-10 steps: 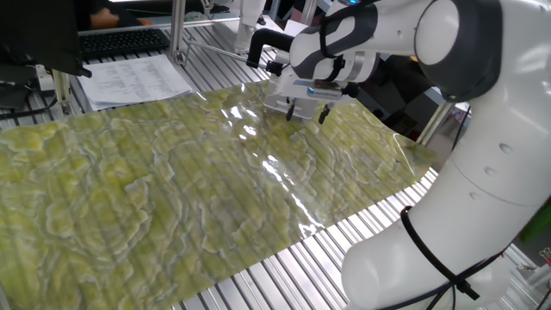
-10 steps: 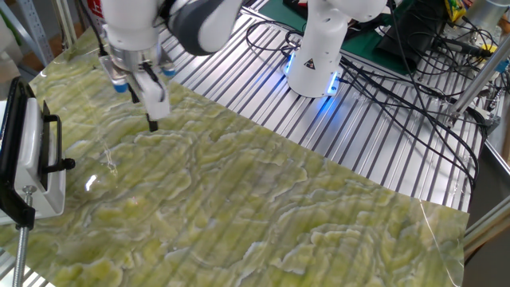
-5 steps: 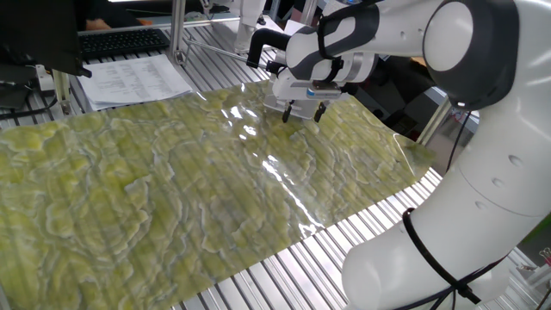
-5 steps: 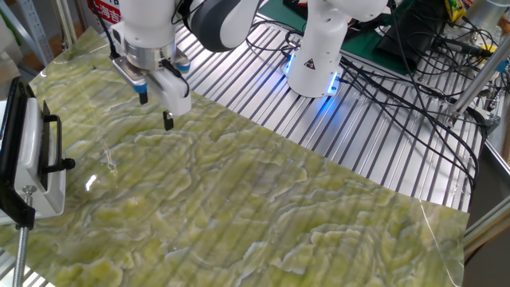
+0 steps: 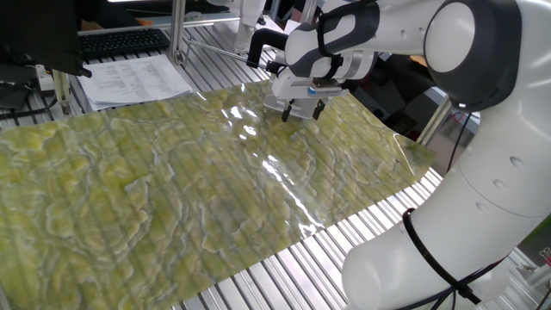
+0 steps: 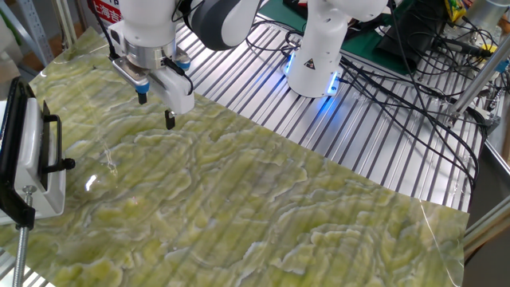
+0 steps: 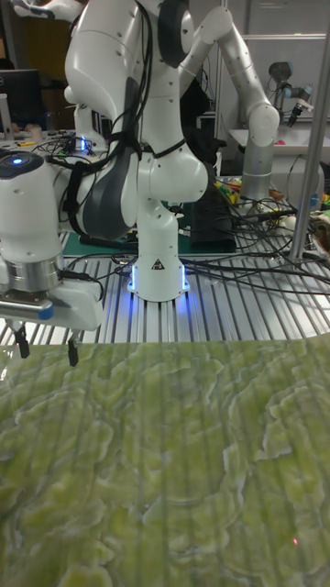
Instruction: Grasp the handle and close the drawer
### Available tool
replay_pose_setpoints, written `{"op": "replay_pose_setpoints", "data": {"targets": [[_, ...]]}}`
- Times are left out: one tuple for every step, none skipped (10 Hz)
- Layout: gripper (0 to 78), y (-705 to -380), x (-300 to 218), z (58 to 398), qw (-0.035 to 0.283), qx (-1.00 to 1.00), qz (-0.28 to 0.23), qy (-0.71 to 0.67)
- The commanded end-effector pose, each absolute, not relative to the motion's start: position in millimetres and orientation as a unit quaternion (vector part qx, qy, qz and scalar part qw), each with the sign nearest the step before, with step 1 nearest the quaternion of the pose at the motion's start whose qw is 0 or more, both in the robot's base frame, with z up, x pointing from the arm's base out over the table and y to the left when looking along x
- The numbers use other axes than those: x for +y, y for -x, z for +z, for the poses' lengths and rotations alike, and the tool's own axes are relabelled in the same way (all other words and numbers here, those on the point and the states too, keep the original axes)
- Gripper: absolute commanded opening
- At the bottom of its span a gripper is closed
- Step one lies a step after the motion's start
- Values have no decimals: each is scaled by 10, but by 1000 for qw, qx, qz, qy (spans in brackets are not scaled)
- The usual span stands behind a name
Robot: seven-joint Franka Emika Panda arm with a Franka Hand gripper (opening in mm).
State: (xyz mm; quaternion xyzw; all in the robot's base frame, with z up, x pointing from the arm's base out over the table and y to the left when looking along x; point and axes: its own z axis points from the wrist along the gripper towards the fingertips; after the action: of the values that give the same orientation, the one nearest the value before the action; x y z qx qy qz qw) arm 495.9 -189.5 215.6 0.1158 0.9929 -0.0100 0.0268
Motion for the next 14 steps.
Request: {"op": "replay_pose_setpoints", "data": {"targets": [[12,-4977,-1887,2198,26,994,-12,-103],[12,-4977,-1887,2198,26,994,-12,-103],[12,-4977,-1887,2198,26,994,-12,-103],[12,-4977,-1887,2198,26,994,-12,-103],[12,-4977,-1887,2198,26,994,-12,-103],[12,-4977,-1887,2198,26,994,-12,-103],[12,-4977,-1887,2198,26,994,-12,-103],[12,-4977,-1887,2198,26,994,-12,-103],[12,-4977,-1887,2198,26,994,-12,-103],[12,-4977,-1887,2198,26,994,-12,-103],[12,-4977,-1887,2198,26,994,-12,-103],[12,-4978,-1878,2201,15,995,-9,-95],[12,-4980,-1869,2205,14,995,-9,-96],[12,-4984,-1849,2211,13,995,-8,-97]]}}
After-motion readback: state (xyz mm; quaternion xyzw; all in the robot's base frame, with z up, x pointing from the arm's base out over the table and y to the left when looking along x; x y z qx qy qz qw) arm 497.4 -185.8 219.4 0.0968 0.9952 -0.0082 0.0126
